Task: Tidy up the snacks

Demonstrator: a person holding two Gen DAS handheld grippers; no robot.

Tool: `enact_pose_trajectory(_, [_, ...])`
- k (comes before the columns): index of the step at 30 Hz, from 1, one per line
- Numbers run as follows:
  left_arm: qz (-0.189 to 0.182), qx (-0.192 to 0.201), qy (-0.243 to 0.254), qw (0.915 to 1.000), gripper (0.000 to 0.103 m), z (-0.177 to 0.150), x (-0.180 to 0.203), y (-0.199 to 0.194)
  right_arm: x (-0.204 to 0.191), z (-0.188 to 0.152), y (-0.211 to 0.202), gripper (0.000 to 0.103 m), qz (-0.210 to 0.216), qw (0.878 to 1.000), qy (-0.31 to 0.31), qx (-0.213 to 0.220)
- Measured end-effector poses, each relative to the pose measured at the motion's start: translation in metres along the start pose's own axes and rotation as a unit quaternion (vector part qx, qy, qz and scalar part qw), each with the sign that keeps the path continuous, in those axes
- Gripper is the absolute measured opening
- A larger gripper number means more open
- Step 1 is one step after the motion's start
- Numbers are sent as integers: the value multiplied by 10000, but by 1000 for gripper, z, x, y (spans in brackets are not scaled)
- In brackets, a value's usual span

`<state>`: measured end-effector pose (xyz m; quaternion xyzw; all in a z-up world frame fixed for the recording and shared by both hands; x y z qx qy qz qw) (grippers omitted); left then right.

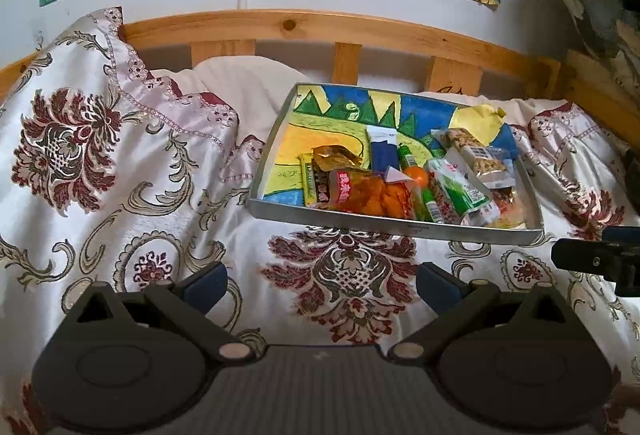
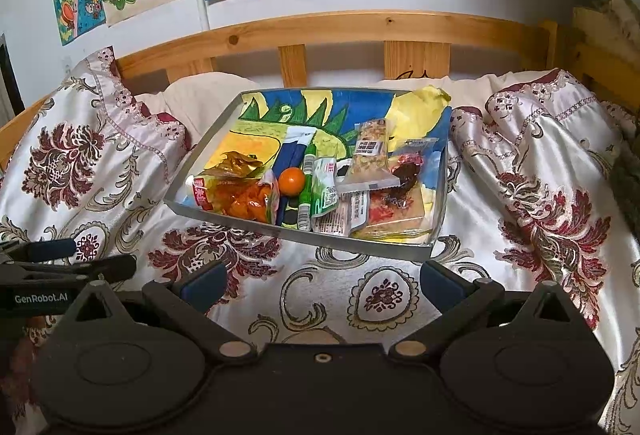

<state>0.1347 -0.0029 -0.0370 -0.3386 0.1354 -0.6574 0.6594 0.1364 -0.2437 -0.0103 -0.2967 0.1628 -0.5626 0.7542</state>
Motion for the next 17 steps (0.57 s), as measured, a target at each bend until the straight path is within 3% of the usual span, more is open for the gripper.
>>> enact_pose_trajectory(17, [73, -76, 259, 9996, 102, -3, 4, 8, 2, -9, 15, 102, 16, 9998, 88, -174])
Point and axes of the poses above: each gripper's, at about its wrist camera, not at the fingertips, and y roughly the way its jaws point, x to its right, z to its top, the point moved 7 cm from there along y, roughly the way its jaws point, and after that the axes turned 15 degrees about -y, right-handed, at the moved point
